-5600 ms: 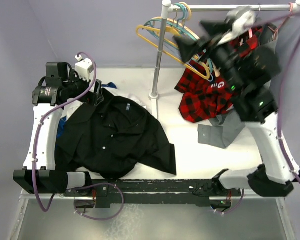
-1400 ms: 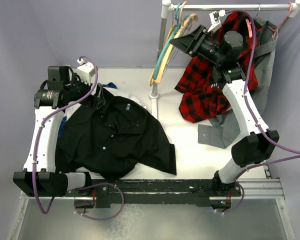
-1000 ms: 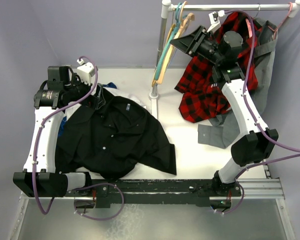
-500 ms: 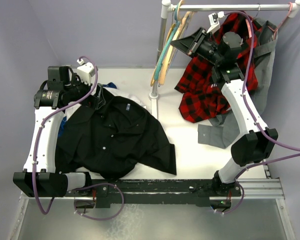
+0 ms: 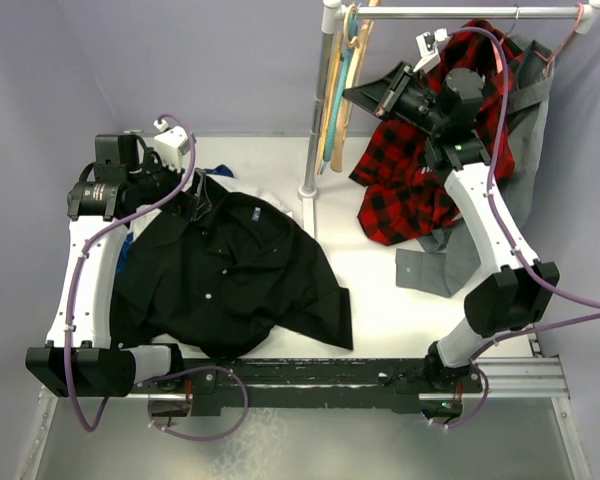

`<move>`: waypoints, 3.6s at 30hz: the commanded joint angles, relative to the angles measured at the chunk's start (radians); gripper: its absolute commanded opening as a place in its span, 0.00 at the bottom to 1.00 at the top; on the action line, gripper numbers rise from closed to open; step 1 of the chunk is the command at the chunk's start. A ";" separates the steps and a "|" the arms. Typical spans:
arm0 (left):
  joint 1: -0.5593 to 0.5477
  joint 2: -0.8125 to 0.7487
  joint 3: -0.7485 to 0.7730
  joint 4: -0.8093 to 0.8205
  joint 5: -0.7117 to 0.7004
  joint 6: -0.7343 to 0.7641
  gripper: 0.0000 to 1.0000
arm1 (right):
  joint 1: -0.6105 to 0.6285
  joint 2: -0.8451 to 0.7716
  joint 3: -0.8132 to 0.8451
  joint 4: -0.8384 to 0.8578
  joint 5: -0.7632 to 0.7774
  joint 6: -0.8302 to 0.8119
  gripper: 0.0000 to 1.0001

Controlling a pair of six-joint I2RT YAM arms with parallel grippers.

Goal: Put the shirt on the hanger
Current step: Pick up the hanger from the clothesline, then hang the shirt on the hanger.

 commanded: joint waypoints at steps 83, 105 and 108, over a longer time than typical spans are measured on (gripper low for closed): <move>-0.150 0.218 -0.114 0.340 -0.153 0.081 0.06 | 0.507 -0.194 -1.329 1.695 -0.117 0.849 0.00; -0.159 0.176 -0.036 0.260 -0.075 0.074 0.07 | 0.600 0.049 -1.073 1.693 -0.093 0.788 0.00; -0.159 0.176 -0.027 0.244 -0.064 0.073 0.07 | 0.600 0.095 -1.035 1.695 -0.101 0.784 0.00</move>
